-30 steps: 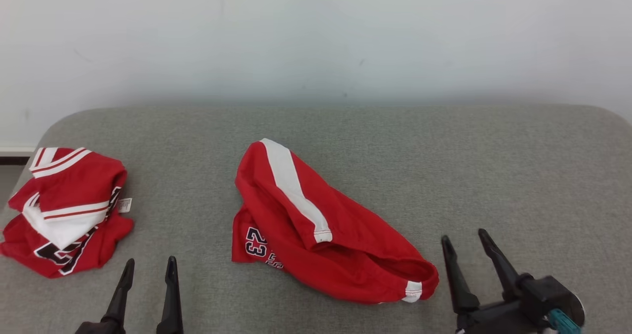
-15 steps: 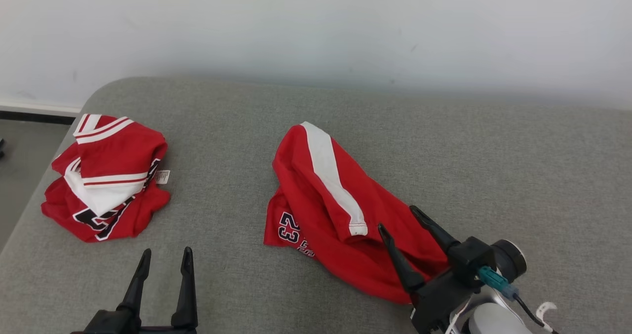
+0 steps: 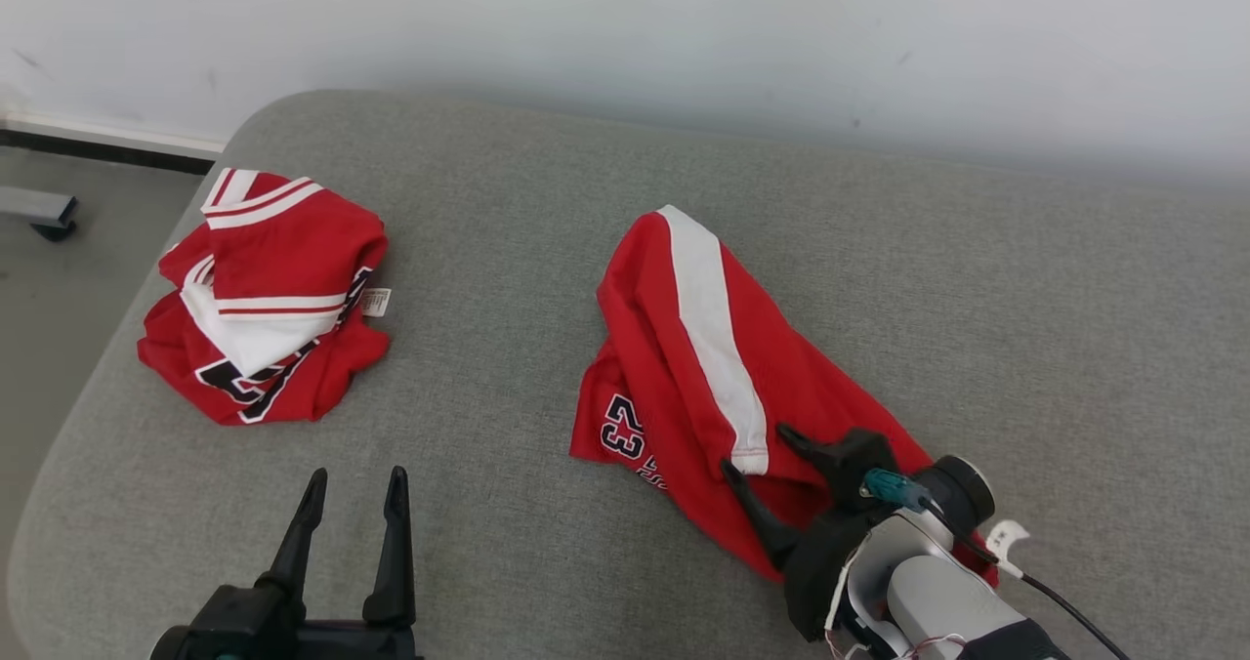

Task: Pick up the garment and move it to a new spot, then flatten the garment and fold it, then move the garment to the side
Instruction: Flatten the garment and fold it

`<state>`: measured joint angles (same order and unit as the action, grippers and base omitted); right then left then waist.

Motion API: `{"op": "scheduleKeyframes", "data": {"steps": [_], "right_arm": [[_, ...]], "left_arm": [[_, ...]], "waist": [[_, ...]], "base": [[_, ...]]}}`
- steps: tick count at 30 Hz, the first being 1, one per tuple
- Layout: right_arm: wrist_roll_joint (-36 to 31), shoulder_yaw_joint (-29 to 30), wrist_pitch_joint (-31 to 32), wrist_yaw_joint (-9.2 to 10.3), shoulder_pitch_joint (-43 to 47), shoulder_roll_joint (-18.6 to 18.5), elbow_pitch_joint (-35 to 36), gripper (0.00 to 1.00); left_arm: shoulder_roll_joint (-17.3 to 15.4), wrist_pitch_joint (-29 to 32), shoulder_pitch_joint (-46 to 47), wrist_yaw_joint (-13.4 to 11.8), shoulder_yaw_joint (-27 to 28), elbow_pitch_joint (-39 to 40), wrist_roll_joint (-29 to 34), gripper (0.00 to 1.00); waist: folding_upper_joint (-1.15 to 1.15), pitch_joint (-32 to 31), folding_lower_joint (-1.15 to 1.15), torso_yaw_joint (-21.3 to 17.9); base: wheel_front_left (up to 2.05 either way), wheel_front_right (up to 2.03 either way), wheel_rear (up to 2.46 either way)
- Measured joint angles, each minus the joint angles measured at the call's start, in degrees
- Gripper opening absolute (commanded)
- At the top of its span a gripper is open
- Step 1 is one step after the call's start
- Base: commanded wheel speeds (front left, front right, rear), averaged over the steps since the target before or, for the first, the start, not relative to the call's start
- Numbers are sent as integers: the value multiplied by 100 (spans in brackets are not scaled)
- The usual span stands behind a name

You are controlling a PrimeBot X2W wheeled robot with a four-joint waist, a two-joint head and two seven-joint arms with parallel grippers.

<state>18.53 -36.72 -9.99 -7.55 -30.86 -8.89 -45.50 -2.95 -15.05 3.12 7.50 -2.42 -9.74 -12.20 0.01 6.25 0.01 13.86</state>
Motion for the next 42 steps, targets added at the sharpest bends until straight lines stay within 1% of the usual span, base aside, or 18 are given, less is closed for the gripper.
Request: {"op": "scheduleKeyframes", "data": {"steps": [1,2,3,4,9,13,18,23,27,30,32,33,36,42], "right_arm": [[67,-56,124,0,-57,24,-138,100],[148,-107,191,0,-93,40,-230,30],[220,-141,177,0,-118,43,-283,2],[263,-149,140,0,-159,42,-345,0],[401,-163,-112,0,-356,-25,-536,0],[488,21,-343,0,-553,-243,-557,0],[650,415,-455,0,-706,-672,-486,0],[695,672,-474,0,-961,-1235,-474,0],[781,886,-456,0,-1234,-1591,-687,0],[881,1007,-372,0,-1410,-1749,-987,0],[920,1056,-358,0,-1502,-1790,-1225,49],[920,1061,-357,0,-1526,-1796,-1325,100],[943,1048,-376,0,-1584,-1748,-1462,100],[971,1116,-472,0,-1636,-1675,-1430,100]], "left_arm": [[-1,0,24,0,-15,-14,-5,100],[0,0,45,0,-34,-20,-14,100],[0,0,48,0,-40,-29,-29,100],[1,0,47,0,-37,-41,-41,100],[2,0,36,0,-3,-63,-45,100],[3,1,8,0,4,-71,-47,100],[3,0,-53,0,-75,-76,-49,100],[4,0,-53,0,-160,-96,-59,100],[3,0,-27,0,-238,-116,-59,100],[3,0,28,0,-296,-129,-59,100],[5,0,55,0,-335,-138,-59,100],[3,0,55,0,-352,-156,-59,100],[3,0,57,0,-361,-177,-58,100],[-1,0,57,0,-303,-180,-56,100]], "waist": [[0,12,0,23],[0,21,0,41],[0,28,0,54],[0,29,0,59],[0,-21,0,-14],[0,-94,0,-128],[0,-185,0,-285],[-1,-201,-1,-389],[0,-109,-1,-386],[0,-24,-1,-367],[0,30,-1,-351],[0,52,0,-344],[0,79,0,-349],[0,26,0,-476]], "base": [[0,0,0],[0,0,0],[0,0,0],[0,0,0],[0,0,0],[0,0,0],[0,0,0],[0,0,0],[0,0,0],[0,0,0],[0,0,0],[0,0,0],[0,0,0],[0,0,0]]}}
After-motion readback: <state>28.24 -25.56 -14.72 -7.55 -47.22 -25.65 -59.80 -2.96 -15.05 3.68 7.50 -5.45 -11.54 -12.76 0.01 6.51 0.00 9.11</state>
